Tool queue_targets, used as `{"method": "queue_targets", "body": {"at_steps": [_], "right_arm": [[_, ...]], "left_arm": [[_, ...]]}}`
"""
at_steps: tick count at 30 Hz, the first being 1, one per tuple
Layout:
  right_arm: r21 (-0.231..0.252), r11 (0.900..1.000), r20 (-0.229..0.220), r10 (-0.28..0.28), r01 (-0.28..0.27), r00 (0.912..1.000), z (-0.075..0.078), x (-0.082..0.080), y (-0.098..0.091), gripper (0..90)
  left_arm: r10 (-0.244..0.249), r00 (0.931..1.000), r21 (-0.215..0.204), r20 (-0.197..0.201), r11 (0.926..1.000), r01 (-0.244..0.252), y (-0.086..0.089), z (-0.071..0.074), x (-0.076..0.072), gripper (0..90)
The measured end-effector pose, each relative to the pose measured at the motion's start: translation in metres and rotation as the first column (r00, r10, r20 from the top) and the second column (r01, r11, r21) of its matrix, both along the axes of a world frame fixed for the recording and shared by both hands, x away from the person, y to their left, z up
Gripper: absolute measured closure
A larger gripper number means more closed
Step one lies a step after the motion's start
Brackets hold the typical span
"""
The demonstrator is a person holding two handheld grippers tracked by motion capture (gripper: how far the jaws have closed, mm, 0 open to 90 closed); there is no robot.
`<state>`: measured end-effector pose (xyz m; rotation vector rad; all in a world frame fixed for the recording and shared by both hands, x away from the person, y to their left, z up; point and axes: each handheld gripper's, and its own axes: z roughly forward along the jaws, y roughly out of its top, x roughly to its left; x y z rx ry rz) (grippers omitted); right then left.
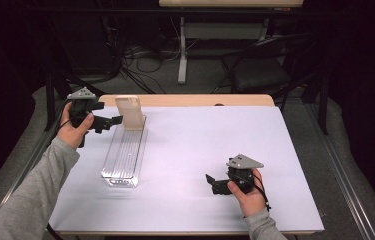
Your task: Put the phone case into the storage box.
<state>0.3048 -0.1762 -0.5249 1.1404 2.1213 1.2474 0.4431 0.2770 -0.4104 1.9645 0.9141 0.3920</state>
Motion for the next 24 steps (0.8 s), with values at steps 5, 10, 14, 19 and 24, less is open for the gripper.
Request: {"method": "queue_targets", "body": {"at_steps": [5, 10, 14, 19, 24], "right_arm": [[0.007, 1.0000, 0.004, -0.002, 0.002, 1.0000, 0.001, 0.000, 0.000, 0.0], [0.010, 0.9999, 0.001, -0.012, 0.012, 0.9999, 0.001, 0.000, 0.000, 0.0], [0.006, 0.9999, 0.012, -0.011, 0.011, 0.9999, 0.004, -0.001, 0.000, 0.0], [0.011, 0.9999, 0.018, -0.013, 0.013, 0.9998, 0.007, -0.001, -0.001, 0.0], [0.007, 0.9999, 0.035, -0.015, 0.014, 0.9993, 0.012, -0.003, -0.003, 0.0]], "left_arm": [[-0.017, 0.9998, -0.023, 0.007, 0.9996, 0.017, -0.003, 0.002, -0.006, 0.5], [-0.029, 0.9995, -0.011, 0.014, 0.9995, 0.030, -0.007, 0.001, -0.011, 0.5], [-0.045, 0.9989, -0.007, 0.014, 0.9990, 0.045, -0.011, 0.002, -0.017, 0.4], [-0.070, 0.9973, -0.014, 0.022, 0.9974, 0.070, -0.017, 0.006, -0.029, 0.4], [-0.081, 0.9964, 0.019, 0.023, 0.9966, 0.081, -0.022, 0.008, -0.041, 0.4]]}}
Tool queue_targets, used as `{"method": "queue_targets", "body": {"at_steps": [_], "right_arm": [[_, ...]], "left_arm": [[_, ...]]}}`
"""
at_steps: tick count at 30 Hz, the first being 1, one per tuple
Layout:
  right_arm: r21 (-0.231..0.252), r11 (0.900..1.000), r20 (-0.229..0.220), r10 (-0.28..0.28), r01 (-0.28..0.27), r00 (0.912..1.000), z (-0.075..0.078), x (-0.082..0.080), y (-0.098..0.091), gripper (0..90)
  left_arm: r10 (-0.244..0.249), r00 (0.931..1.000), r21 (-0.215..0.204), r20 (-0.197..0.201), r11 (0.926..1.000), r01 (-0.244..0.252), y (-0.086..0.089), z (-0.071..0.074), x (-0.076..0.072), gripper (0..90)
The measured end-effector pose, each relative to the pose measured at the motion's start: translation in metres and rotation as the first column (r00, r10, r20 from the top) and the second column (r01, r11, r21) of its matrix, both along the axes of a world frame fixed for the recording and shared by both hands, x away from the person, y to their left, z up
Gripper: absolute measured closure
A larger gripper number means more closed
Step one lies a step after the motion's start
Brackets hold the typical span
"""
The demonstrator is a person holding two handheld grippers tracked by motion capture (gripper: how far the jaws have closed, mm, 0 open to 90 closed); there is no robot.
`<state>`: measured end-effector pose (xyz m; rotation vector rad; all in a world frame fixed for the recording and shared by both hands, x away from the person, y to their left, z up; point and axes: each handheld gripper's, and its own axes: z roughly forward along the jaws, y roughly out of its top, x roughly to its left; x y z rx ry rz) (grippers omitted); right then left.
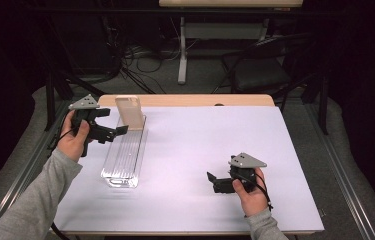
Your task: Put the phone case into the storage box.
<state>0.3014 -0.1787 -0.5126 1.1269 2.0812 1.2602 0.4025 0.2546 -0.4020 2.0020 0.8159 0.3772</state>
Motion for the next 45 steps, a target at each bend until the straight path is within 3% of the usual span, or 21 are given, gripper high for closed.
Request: {"method": "queue_targets", "body": {"at_steps": [4, 8, 12, 16, 27, 34, 45], "right_arm": [[0.000, 1.0000, 0.012, -0.005, 0.005, 0.9999, 0.004, -0.002, -0.002, 0.0], [0.000, 1.0000, 0.013, -0.004, 0.004, 0.9999, 0.006, -0.003, -0.006, 0.0], [0.002, 1.0000, 0.013, -0.003, 0.003, 0.9999, 0.008, -0.004, -0.007, 0.0], [-0.001, 1.0000, 0.013, 0.004, -0.004, 0.9999, 0.009, -0.004, -0.007, 0.0], [-0.009, 0.9998, 0.020, 0.016, -0.016, 0.9997, 0.016, -0.013, -0.008, 0.0], [-0.013, 0.9997, 0.011, 0.022, -0.022, 0.9997, 0.017, -0.019, -0.012, 0.0], [-0.034, 0.9993, -0.043, 0.017, -0.018, 0.9989, 0.011, -0.027, -0.020, 0.0]], "left_arm": [[-0.008, 1.0000, -0.025, -0.003, 0.9997, 0.008, -0.002, -0.001, -0.011, 0.4], [0.001, 0.9996, -0.026, 0.029, 0.9997, 0.000, -0.002, -0.003, -0.024, 0.5], [-0.002, 0.9994, -0.053, 0.034, 0.9986, 0.004, -0.001, -0.006, -0.035, 0.4], [0.005, 0.9995, -0.048, 0.033, 0.9988, -0.003, 0.000, -0.010, -0.045, 0.4], [0.028, 0.9995, -0.103, 0.017, 0.9943, -0.026, 0.006, -0.028, -0.069, 0.4], [0.044, 0.9986, -0.064, -0.029, 0.9969, -0.046, 0.006, -0.041, -0.079, 0.4], [0.061, 0.9947, 0.001, -0.082, 0.9981, -0.061, 0.003, -0.062, -0.089, 0.4]]}}
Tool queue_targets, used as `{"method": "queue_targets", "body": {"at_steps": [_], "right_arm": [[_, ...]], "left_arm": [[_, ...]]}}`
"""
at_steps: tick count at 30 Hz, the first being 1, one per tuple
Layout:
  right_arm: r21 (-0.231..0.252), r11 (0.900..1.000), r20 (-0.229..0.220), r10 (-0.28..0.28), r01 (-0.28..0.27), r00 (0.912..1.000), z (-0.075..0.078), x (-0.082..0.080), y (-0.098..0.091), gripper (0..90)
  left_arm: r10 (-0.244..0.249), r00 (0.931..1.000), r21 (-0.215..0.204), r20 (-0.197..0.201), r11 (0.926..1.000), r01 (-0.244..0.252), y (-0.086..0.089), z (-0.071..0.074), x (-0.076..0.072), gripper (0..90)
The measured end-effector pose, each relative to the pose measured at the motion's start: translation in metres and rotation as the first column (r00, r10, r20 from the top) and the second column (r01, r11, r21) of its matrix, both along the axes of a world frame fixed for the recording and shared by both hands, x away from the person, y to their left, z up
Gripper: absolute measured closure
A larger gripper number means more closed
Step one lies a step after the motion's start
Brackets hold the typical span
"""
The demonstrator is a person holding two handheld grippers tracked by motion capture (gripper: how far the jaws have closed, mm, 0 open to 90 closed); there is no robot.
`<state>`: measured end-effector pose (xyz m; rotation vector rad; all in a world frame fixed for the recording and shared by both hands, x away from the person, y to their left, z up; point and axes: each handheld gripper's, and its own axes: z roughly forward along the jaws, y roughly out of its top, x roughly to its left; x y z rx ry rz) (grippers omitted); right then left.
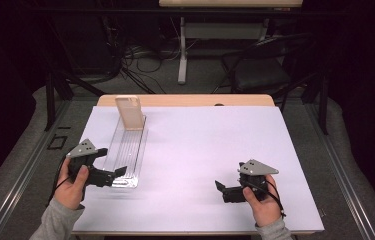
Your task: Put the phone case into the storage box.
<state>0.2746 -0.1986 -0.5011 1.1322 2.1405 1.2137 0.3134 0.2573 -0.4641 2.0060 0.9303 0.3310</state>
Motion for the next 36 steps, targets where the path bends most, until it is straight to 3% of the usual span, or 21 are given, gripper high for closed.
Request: {"method": "queue_targets", "body": {"at_steps": [8, 11, 36], "right_arm": [[-0.013, 0.9999, -0.034, -0.006, 0.006, 0.9994, -0.005, -0.004, -0.007, 0.0], [-0.030, 0.9995, -0.033, -0.012, 0.011, 0.9994, -0.007, -0.003, -0.008, 0.0], [-0.027, 0.9995, -0.035, -0.017, 0.016, 0.9992, -0.017, -0.001, -0.008, 0.0]], "left_arm": [[0.000, 0.9999, -0.016, -0.015, 0.9999, -0.001, 0.002, -0.007, -0.003, 0.5], [0.004, 0.9999, -0.013, -0.013, 0.9999, -0.004, 0.004, -0.008, -0.004, 0.5], [0.019, 0.9995, -0.029, -0.025, 0.9994, -0.020, 0.013, -0.016, -0.004, 0.5]]}}
